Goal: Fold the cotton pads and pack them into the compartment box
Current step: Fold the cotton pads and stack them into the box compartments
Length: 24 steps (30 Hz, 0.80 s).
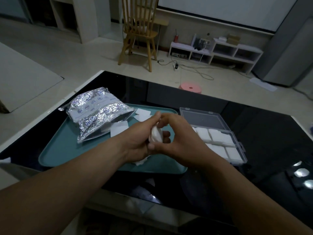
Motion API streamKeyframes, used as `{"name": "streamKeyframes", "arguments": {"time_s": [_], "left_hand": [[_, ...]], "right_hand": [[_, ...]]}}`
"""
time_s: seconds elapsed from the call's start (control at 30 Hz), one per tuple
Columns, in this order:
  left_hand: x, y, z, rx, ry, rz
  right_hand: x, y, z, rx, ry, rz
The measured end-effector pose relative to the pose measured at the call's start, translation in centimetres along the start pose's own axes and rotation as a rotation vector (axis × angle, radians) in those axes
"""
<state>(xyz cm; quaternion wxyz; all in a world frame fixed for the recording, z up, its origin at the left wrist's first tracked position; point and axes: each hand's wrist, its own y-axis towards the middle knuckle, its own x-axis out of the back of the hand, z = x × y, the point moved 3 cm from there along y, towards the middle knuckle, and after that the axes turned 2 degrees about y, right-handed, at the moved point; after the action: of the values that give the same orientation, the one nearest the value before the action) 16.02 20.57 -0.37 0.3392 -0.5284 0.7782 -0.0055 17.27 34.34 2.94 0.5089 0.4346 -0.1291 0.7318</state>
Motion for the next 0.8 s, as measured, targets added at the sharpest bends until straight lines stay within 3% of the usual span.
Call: {"name": "streamKeyframes", "arguments": {"time_s": [0.17, 0.33, 0.63, 0.8], "left_hand": [[-1.8, -0.4, 0.9, 0.026, -0.042, 0.187], [-2.5, -0.2, 1.1, -0.001, -0.022, 0.207], [-5.1, 1.0, 2.0, 0.086, -0.132, 0.253], [-6.0, 1.5, 2.4, 0.079, -0.163, 0.274]], "right_hand": [[1.4, -1.0, -0.6, -0.136, 0.229, -0.013], [2.2, -1.9, -0.4, -0.148, 0.246, 0.069], [3.2, -3.3, -1.4, -0.14, 0.185, 0.053], [4.6, -4.3, -2.7, -0.199, 0.268, 0.018]]}}
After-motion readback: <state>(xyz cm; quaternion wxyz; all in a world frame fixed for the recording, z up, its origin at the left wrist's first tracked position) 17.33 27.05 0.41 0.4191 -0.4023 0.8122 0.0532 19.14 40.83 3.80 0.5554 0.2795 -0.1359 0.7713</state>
